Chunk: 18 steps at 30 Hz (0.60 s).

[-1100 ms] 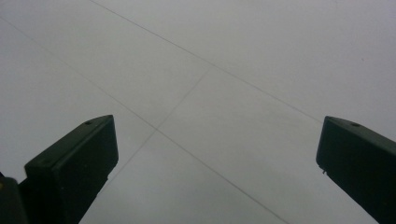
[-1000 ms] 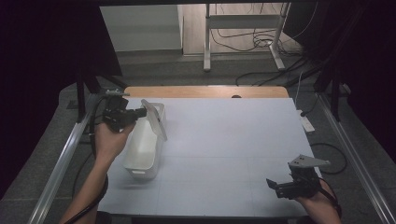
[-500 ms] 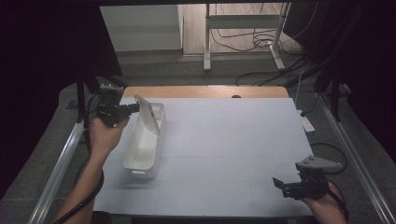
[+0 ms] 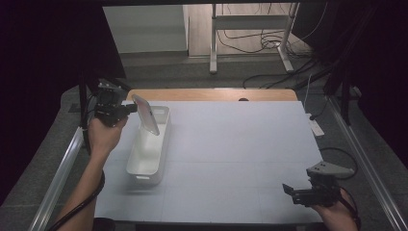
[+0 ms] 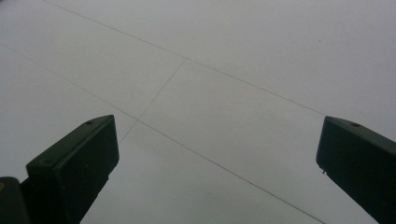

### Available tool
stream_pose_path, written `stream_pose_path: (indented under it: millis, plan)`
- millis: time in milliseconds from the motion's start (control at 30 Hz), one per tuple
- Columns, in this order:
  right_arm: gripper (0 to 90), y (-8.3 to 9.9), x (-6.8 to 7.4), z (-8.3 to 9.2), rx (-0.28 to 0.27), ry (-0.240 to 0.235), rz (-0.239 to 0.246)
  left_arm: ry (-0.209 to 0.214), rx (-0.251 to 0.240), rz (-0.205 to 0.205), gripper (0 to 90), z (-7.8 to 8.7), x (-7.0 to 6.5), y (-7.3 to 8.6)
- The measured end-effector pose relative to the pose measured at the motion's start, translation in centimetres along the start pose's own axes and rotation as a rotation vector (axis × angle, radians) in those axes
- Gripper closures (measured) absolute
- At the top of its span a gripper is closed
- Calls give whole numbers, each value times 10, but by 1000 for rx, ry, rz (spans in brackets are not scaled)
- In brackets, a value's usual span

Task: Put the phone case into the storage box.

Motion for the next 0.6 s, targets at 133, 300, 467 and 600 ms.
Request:
stream_pose_path:
  millis: [133, 300, 467, 600]
  plan:
    - [0, 0, 0, 0, 0, -2, -2, -12, -2, 9, 888, -4, 2, -3]
    - [0, 0, 0, -1, 1, -4, -2, -29, 1, 25, 888, -14, 2, -7]
    - [0, 0, 0, -1, 2, -7, 0, -37, 0, 45, 888, -24, 3, -8]
    - [0, 0, 0, -1, 6, -10, 0, -47, 0, 55, 888, -32, 4, -9]
Point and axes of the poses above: each handheld gripper's, and its own axes: z roughly backward along the jaws, y roughly out of its underside, x roughly to its left, the point moved 3 cm from there along -z, roughly forward along the jaws
